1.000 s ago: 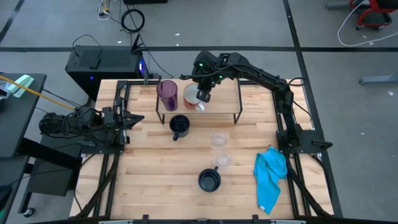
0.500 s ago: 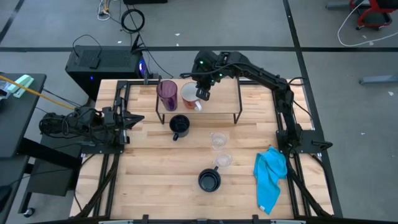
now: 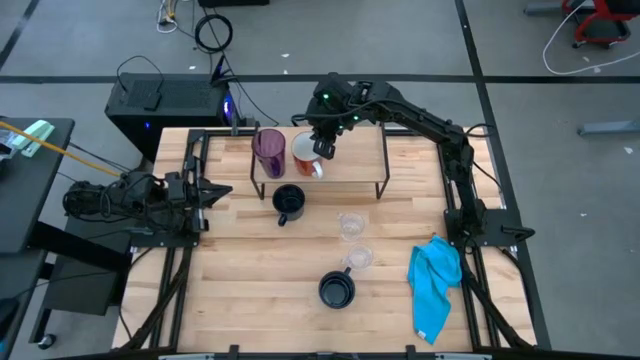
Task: Stack small to large cups/mugs on shelf
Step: Put the orange mug on the shelf
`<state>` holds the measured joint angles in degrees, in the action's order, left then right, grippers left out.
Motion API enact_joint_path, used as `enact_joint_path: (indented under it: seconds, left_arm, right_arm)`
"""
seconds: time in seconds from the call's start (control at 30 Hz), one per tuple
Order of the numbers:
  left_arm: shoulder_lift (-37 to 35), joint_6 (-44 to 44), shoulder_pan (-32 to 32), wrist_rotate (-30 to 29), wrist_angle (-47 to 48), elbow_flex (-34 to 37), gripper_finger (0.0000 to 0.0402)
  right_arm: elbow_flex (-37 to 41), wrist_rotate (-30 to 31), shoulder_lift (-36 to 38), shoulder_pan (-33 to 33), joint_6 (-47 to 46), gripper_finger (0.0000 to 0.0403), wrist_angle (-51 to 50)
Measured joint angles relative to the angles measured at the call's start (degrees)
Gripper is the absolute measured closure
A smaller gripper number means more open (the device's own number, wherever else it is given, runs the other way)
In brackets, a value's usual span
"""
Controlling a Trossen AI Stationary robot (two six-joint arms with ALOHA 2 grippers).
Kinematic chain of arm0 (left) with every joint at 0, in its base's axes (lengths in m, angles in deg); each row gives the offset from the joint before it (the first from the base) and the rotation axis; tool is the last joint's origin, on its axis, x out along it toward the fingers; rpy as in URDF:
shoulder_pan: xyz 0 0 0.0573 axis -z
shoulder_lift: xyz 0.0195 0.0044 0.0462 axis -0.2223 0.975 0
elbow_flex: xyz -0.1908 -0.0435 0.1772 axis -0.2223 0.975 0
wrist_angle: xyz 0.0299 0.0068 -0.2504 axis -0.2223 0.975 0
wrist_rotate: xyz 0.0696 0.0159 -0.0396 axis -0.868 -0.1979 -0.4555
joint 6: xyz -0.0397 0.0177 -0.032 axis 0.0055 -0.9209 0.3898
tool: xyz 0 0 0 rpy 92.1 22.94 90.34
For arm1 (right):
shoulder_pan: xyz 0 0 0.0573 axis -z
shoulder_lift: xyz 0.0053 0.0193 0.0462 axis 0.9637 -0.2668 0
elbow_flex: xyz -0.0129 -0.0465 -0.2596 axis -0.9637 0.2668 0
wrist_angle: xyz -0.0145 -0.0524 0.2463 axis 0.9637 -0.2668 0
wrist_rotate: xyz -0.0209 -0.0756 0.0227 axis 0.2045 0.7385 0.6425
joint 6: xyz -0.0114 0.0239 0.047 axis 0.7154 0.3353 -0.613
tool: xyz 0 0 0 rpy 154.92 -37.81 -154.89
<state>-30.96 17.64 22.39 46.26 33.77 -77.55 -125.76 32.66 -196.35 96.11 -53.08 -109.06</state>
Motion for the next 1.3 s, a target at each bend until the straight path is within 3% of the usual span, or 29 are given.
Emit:
enact_joint_path:
  seconds: [0.2,0.5,0.73,0.97,1.3]
  left_arm:
    - [0.01,0.00,0.02,0.00,-0.01,0.00,0.0384]
    - [0.02,0.02,0.02,0.00,-0.04,-0.02,0.0376]
    - [0.02,1.21,0.01,0.02,0.41,-0.02,0.0393]
    - [0.02,1.09,0.01,0.00,0.50,-0.02,0.0378]
    - [0.02,1.04,0.02,0.00,0.80,-0.02,0.0393]
  right_arm:
    - [-0.02,0.38,3.96,-1.32,-1.06,0.0275,0.05]
    - [0.04,-0.50,5.88,-11.38,-3.70,0.0275,-4.62]
    - [4.98,12.61,5.31,-18.88,-7.81,0.0275,-3.40]
    - [11.73,20.97,5.58,-22.21,-10.92,0.0265,-0.13]
    - [19.80,20.37,5.55,-22.94,-9.12,0.0240,7.76]
